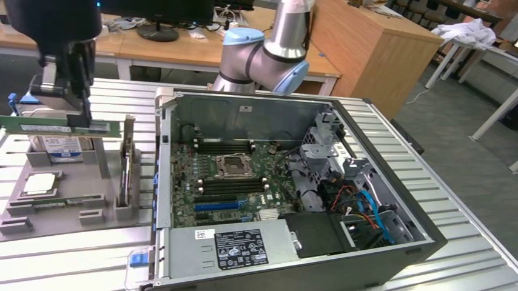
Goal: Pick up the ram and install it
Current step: 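Pick up the ram and move it above insertion slot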
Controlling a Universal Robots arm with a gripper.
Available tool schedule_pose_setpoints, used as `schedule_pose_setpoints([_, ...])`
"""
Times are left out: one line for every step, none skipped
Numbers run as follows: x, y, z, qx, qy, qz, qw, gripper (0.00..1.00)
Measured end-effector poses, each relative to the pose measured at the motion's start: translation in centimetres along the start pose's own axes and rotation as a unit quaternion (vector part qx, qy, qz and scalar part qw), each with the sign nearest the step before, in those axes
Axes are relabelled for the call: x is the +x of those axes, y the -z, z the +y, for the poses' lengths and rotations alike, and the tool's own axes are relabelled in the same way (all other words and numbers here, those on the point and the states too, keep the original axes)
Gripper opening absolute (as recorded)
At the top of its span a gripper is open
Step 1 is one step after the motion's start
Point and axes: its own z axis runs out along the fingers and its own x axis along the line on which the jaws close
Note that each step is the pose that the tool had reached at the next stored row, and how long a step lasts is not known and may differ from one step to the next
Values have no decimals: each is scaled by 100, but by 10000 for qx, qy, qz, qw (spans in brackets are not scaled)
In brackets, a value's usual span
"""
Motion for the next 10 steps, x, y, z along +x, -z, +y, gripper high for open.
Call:
schedule_pose_setpoints([-1, 1, -23, -1, 0, 0, 10000, 12])
schedule_pose_setpoints([-2, 2, -46, -1, 0, 1, 10000, 12])
schedule_pose_setpoints([-3, 3, -70, 0, 0, 0, 10000, 12])
schedule_pose_setpoints([-4, 4, -93, 0, -1, 1, 10000, 12])
schedule_pose_setpoints([-5, 5, -117, 0, 0, 0, 10000, 12])
schedule_pose_setpoints([-6, 5, -141, 0, -1, 0, 10000, 12])
schedule_pose_setpoints([-7, 6, -167, 0, -1, 0, 10000, 12])
schedule_pose_setpoints([-8, 7, -195, 0, 0, 0, 10000, 12])
schedule_pose_setpoints([-10, 8, -223, 0, 0, 0, 10000, 12])
schedule_pose_setpoints([-11, 9, -250, 0, 0, 0, 10000, 12])
